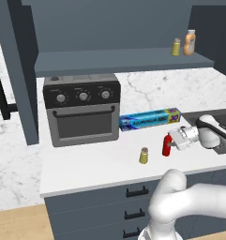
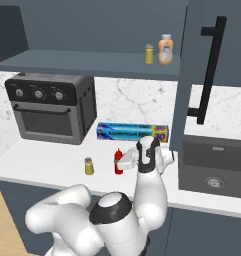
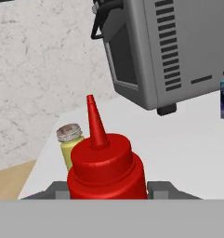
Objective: Put the shaker and condiment bottle from the counter next to their counterparts in the cabinet.
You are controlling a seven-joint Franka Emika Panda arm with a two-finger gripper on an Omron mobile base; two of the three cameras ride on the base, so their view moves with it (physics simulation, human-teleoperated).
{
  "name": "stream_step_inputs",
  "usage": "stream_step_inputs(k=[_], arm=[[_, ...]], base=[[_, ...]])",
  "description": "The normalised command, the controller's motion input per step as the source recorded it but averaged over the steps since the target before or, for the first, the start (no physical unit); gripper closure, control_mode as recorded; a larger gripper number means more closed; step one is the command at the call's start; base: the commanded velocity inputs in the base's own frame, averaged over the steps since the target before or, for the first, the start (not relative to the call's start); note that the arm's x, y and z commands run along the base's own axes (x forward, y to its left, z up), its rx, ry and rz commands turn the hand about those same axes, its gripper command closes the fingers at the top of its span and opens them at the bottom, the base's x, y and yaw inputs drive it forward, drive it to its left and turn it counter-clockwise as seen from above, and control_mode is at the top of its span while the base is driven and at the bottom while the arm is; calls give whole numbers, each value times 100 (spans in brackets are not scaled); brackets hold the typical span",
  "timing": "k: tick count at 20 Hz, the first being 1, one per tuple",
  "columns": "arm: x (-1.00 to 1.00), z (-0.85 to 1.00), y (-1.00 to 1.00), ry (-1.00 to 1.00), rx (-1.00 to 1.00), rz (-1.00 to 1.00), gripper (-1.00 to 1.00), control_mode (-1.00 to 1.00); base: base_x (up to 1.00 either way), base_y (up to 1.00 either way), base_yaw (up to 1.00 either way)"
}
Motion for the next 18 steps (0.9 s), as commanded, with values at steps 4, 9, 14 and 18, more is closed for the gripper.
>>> stream_step_inputs(k=[4, 9, 14, 18], arm=[[-14, 31, 2, 0, 0, -13, 100, -100], [-38, 98, 0, -14, -2, -24, 100, -100], [-6, 100, 0, -20, -15, -21, 100, -100], [-27, 100, 0, -13, -13, -25, 100, -100]], base=[[0, 0, 0], [0, 0, 0], [0, 0, 0], [0, 0, 0]])
